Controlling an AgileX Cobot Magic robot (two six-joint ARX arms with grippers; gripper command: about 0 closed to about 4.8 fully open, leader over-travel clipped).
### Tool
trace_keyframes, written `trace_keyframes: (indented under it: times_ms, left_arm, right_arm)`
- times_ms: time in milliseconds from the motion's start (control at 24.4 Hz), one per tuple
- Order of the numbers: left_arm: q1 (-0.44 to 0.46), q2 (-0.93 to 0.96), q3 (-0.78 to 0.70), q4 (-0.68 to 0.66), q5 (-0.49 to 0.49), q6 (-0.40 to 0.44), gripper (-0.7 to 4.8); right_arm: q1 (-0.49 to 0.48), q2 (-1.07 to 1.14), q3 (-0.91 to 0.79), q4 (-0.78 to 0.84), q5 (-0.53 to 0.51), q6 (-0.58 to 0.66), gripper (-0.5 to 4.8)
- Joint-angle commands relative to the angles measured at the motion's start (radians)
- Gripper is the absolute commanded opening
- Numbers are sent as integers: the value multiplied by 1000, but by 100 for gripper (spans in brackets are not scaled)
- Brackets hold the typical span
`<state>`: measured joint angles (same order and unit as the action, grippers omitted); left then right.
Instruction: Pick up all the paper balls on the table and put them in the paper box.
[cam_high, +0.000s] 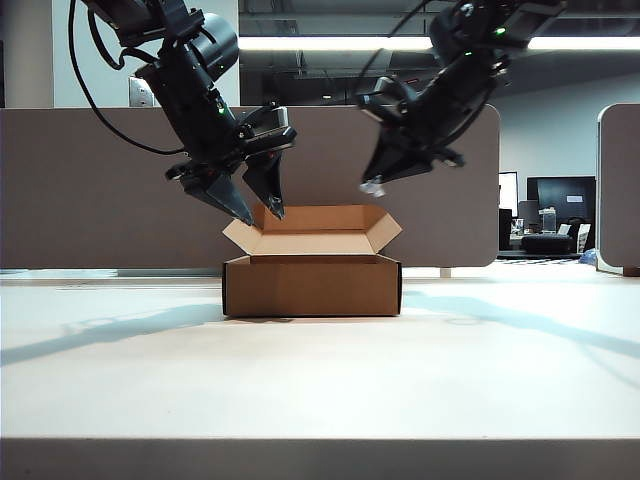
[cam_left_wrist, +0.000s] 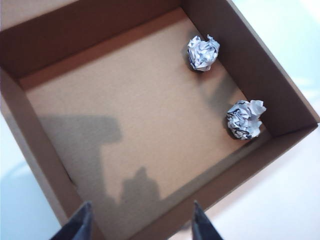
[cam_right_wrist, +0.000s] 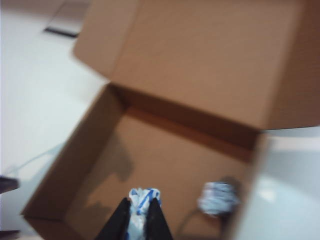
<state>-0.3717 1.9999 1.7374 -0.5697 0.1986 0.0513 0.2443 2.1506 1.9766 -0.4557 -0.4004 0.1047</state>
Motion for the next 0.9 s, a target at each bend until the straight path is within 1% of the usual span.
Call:
trace_keyframes:
  times_ms: [41,123,205,328,450,532,573,614,819,901]
  left_arm:
    - [2,-6,5,12,0,1,243]
    - [2,-6,5,17,1,1,243]
    - [2,-6,5,17,3,1,242]
    - [2,-6,5,26,20,4,242]
    - [2,-6,5,30,34,3,242]
    - [2,-7,5,27,34,1,242]
    - [2,-7,5,26,34,1,242]
    - [2,-7,5,25,34,1,242]
    - [3,-22,5,8,31,0,241]
    - [3,-46,5,0,30,0,226]
  right_arm:
    - [17,12,4,2,-43,0,34]
    - [29,23,3,-10,-47,0,99]
    - [35,27,1,-16,-45,0,139]
    - [36,26,1,-13,-51,0,157]
    - [36,26,1,-21,-51,0,188]
    - [37,26,1,-34,-74,0,267]
    - [37,26,1,-34,-83,1,279]
    - [37,26,1,-34,-96,0,279]
    - [35,13,1,-34,-95,-1,279]
    - [35,-8,1,-33,-91,-34,279]
